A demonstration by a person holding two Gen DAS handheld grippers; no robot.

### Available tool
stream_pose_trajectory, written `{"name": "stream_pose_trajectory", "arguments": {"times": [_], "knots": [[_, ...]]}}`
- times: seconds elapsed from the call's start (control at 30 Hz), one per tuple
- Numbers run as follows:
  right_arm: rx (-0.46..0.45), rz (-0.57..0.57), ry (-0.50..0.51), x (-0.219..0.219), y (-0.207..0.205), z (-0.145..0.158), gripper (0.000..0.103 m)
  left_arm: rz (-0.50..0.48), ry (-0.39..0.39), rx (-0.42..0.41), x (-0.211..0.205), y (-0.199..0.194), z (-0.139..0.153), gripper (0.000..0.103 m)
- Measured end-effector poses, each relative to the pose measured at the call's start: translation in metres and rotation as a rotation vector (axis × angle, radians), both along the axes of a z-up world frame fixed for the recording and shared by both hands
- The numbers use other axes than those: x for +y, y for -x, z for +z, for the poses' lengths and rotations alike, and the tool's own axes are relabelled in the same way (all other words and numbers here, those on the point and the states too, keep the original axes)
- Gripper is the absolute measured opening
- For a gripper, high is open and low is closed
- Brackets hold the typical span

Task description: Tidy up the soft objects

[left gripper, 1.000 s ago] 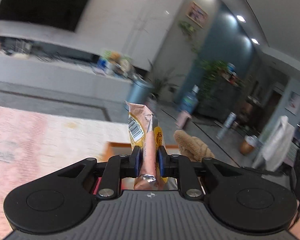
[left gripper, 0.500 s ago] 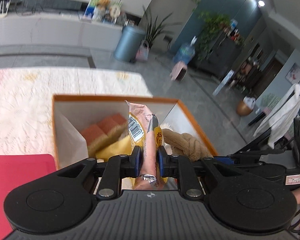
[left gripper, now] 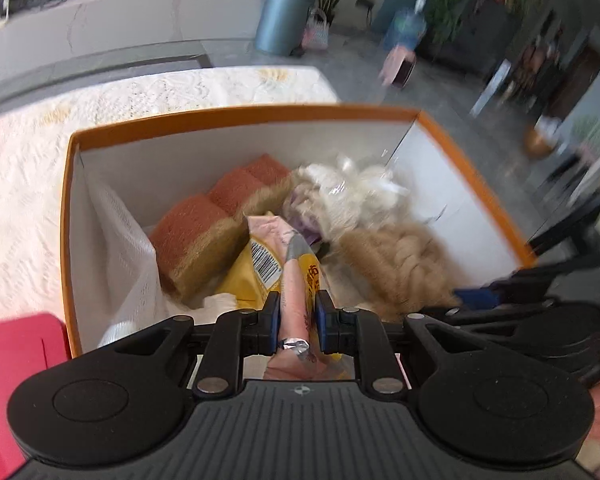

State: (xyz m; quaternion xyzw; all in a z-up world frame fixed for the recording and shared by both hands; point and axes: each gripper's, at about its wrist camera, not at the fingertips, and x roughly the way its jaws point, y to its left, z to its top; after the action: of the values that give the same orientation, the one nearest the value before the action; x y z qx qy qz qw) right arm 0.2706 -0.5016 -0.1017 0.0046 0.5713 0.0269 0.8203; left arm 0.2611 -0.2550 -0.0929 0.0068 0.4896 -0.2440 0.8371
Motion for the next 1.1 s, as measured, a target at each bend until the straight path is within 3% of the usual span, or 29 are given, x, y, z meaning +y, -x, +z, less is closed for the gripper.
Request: {"name": "stream_pose_trajectory", "arguments": {"times": [0.17, 0.23, 0.33, 0.43, 0.5, 0.77, 0.93, 0.97, 1.1], "knots": [[-0.004, 0.015, 0.031, 0.006, 0.003, -0.007, 0.028, -0.029, -0.063, -0.017, -0.009, 0.006, 0.000, 0.025], [-0.015, 0.026, 0.053, 0.009, 0.006, -0.006, 0.033, -0.037, -0.076, -0.023, -0.010, 0.006, 0.000, 0.032], [-0.038, 0.044, 0.073, 0.011, 0.014, -0.004, 0.043, -0.056, -0.078, -0.052, -0.012, 0.009, 0.003, 0.034], [-0.050, 0.023, 0.062, 0.007, 0.019, 0.005, 0.048, -0.040, -0.055, -0.011, -0.010, 0.004, 0.008, 0.055], [-0.063, 0.010, 0.058, 0.006, 0.023, 0.013, 0.061, -0.030, -0.043, -0.024, -0.007, 0.006, 0.014, 0.060], [-0.139, 0.001, 0.059, 0.013, 0.050, 0.058, 0.074, -0.039, 0.007, -0.154, 0.014, 0.031, 0.072, 0.069], [-0.214, -0.046, 0.001, 0.016, 0.074, 0.102, 0.077, -0.010, 0.058, -0.325, 0.042, 0.062, 0.120, 0.069], [-0.234, -0.058, -0.007, 0.018, 0.080, 0.113, 0.082, -0.008, 0.062, -0.357, 0.047, 0.069, 0.128, 0.069], [-0.324, -0.051, -0.021, 0.034, 0.102, 0.150, 0.086, 0.015, 0.066, -0.443, 0.068, 0.093, 0.160, 0.070]]}}
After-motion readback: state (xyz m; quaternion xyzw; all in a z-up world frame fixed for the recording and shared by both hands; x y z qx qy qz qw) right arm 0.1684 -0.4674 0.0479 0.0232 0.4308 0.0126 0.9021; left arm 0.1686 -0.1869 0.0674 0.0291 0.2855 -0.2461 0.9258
